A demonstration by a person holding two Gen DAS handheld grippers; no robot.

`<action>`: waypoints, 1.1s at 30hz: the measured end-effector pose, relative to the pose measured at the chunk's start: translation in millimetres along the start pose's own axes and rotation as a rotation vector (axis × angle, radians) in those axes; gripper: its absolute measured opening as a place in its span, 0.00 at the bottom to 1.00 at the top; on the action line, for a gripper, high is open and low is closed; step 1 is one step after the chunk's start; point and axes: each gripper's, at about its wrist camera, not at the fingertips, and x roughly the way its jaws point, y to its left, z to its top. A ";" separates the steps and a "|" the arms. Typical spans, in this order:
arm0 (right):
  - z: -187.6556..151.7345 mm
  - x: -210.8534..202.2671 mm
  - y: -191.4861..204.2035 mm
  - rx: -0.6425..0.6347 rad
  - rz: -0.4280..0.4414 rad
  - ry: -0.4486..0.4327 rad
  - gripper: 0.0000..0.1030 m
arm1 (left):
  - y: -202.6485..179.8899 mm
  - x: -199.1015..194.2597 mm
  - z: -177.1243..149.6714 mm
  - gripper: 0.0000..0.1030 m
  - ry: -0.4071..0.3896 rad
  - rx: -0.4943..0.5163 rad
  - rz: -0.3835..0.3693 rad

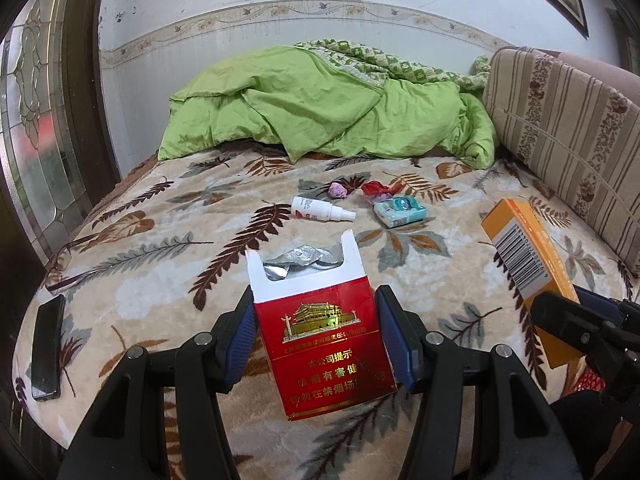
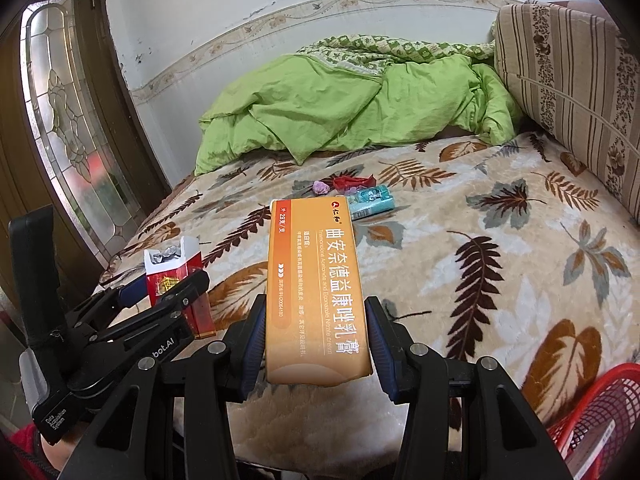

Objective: Collect trash
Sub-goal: 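Lift the cigarette pack and orange box and hold them above the bed, then carry the red cigarette pack and orange box over the red wastebasket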

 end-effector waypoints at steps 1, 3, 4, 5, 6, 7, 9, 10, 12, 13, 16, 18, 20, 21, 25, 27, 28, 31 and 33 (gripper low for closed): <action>0.1 -2.1 -0.6 0.002 0.001 -0.003 0.49 | -1.1 -1.4 0.2 0.55 0.001 0.001 -0.003; 0.5 -6.2 -2.1 0.007 0.003 -0.008 0.49 | -2.8 -4.0 0.3 0.55 0.002 0.003 -0.009; 0.8 -8.3 -2.7 0.010 0.006 -0.010 0.49 | -3.8 -5.4 0.7 0.55 0.001 0.006 -0.009; 1.0 -10.6 -3.3 0.013 0.008 -0.010 0.49 | -5.1 -7.2 0.0 0.55 0.000 0.007 -0.010; 0.8 -12.6 -4.4 0.016 0.011 -0.011 0.49 | -6.2 -8.5 -0.3 0.55 -0.001 0.008 -0.011; 0.9 -14.7 -5.5 0.021 0.014 -0.013 0.49 | -7.1 -9.3 0.1 0.55 0.002 0.009 -0.015; 1.2 -18.8 -6.9 0.027 0.020 -0.016 0.49 | -9.1 -10.8 0.1 0.55 0.010 0.007 -0.021; 1.0 -20.9 -7.6 0.029 0.022 -0.018 0.49 | -9.1 -10.7 0.4 0.55 0.014 0.007 -0.026; 1.4 -24.5 -9.2 0.035 0.026 -0.022 0.49 | -11.6 -12.1 -0.2 0.55 0.023 0.011 -0.032; 1.4 -26.6 -10.1 0.037 0.028 -0.024 0.49 | -12.0 -12.1 -0.4 0.55 0.027 0.011 -0.035; 1.6 -31.9 -13.5 0.049 0.035 -0.029 0.49 | -14.2 -12.5 -0.8 0.55 0.041 0.007 -0.045; 1.6 -35.6 -15.8 0.053 0.036 -0.036 0.49 | -15.9 -12.8 -0.8 0.55 0.047 0.008 -0.045; 1.3 -38.5 -17.0 0.056 0.038 -0.040 0.49 | -17.9 -13.1 -0.6 0.55 0.051 0.011 -0.044; 0.8 -39.9 -18.1 0.059 0.040 -0.042 0.49 | -18.9 -13.2 -0.5 0.55 0.053 0.012 -0.044; -0.5 -45.7 -22.8 0.070 0.047 -0.049 0.49 | -21.5 -13.6 -0.5 0.55 0.053 0.020 -0.043; -0.4 -47.5 -25.7 0.077 0.050 -0.052 0.49 | -25.5 -14.2 -1.0 0.55 0.054 0.027 -0.044; -0.6 -48.6 -27.6 0.081 0.051 -0.054 0.49 | -27.3 -14.6 -1.2 0.55 0.054 0.031 -0.044; -1.9 -52.3 -33.4 0.096 0.051 -0.058 0.49 | -33.6 -16.1 -1.4 0.55 0.055 0.044 -0.047; -2.6 -54.2 -37.3 0.106 0.050 -0.059 0.49 | -37.8 -17.0 -1.3 0.55 0.057 0.051 -0.050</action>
